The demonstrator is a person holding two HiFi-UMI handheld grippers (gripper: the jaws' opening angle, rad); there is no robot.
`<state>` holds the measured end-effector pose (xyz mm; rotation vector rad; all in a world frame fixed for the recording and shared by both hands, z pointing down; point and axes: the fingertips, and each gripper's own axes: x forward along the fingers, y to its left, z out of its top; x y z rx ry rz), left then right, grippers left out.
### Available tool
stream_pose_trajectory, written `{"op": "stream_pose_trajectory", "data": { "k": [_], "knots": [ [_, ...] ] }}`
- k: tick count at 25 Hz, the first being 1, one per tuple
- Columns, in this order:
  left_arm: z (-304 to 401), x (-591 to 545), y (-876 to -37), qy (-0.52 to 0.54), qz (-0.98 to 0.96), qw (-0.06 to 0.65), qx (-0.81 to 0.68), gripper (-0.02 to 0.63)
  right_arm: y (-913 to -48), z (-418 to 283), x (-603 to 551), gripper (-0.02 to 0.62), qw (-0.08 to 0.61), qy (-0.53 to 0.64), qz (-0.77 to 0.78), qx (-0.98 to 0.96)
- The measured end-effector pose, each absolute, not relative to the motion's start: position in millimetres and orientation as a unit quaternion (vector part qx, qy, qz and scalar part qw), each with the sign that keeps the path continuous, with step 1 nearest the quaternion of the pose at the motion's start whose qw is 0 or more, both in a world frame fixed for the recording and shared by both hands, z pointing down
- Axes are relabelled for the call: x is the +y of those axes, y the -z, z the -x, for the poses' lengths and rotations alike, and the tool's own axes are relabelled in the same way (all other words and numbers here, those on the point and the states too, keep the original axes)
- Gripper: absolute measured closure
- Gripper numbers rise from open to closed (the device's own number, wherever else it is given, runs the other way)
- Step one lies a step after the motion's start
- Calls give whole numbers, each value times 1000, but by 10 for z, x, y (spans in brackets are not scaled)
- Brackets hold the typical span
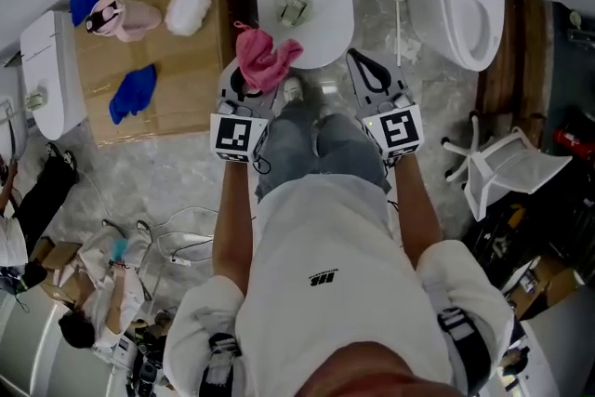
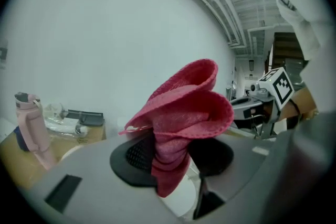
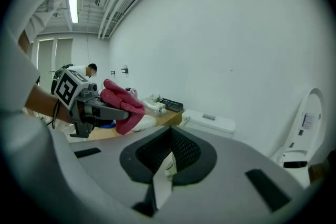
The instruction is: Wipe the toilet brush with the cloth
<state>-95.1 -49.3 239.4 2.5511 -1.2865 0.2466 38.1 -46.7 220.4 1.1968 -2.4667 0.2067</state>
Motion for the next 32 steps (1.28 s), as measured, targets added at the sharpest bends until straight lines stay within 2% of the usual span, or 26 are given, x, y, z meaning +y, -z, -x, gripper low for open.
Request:
{"op": "stream_pose_trajectory", "data": {
  "k": [20, 32],
  "knots": [
    [714, -1122, -4057, -131, -866, 175, -449, 422, -4236, -406, -1148, 598, 298, -53, -356, -884],
    [542, -1341, -4989, -156, -854, 195, -456, 422, -5317, -240, -1552, 594, 309, -49, -302, -901]
  ]
}}
